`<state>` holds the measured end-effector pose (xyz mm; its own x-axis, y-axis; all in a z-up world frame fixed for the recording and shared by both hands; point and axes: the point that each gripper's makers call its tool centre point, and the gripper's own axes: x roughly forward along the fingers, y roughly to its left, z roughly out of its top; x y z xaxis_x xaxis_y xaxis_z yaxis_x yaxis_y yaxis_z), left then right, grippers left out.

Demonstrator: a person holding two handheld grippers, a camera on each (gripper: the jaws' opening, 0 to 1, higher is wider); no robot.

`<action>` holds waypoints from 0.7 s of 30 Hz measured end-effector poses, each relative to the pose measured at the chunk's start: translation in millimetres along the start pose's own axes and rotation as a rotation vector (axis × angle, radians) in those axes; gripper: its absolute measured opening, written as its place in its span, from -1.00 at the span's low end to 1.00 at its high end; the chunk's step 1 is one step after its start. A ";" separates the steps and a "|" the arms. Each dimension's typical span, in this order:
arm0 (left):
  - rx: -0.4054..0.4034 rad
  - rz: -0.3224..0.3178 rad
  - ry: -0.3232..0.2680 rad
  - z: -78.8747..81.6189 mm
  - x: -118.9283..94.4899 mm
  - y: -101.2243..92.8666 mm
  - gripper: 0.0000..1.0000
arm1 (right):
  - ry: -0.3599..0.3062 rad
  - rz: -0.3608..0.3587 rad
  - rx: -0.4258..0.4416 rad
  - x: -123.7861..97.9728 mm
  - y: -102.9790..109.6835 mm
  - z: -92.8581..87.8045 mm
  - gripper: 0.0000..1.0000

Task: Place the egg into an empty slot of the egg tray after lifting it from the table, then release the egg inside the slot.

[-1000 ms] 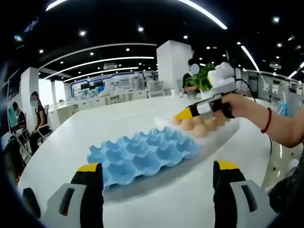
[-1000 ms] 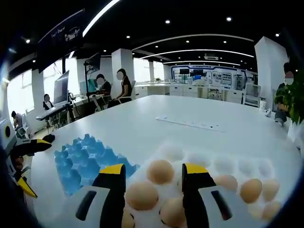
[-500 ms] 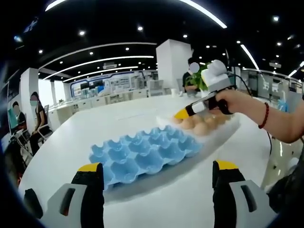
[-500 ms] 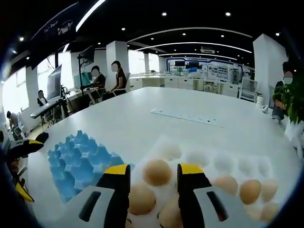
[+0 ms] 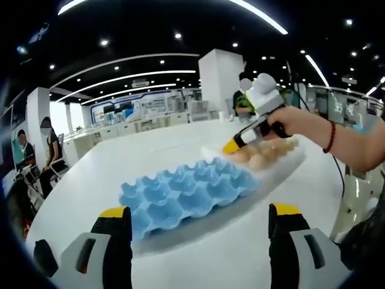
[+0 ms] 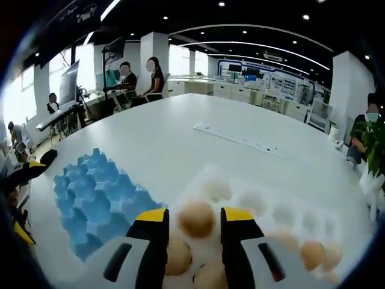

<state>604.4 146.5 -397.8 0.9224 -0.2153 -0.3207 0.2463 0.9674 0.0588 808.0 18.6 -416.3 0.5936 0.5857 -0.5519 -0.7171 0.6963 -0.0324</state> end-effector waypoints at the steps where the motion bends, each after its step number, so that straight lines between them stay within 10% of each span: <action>1: -0.001 0.002 0.000 -0.1 -0.3 1.2 0.91 | 0.002 0.008 0.004 0.3 0.9 -0.4 -0.32; 21: 0.005 0.026 0.013 -5.0 -6.7 12.1 0.89 | 0.082 0.103 -0.052 15.2 -4.0 -0.9 -0.44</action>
<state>599.8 160.4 -399.7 0.9245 -0.1888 -0.3312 0.2241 0.9719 0.0716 819.6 24.4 -425.3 0.4860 0.6154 -0.6206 -0.7917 0.6107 -0.0144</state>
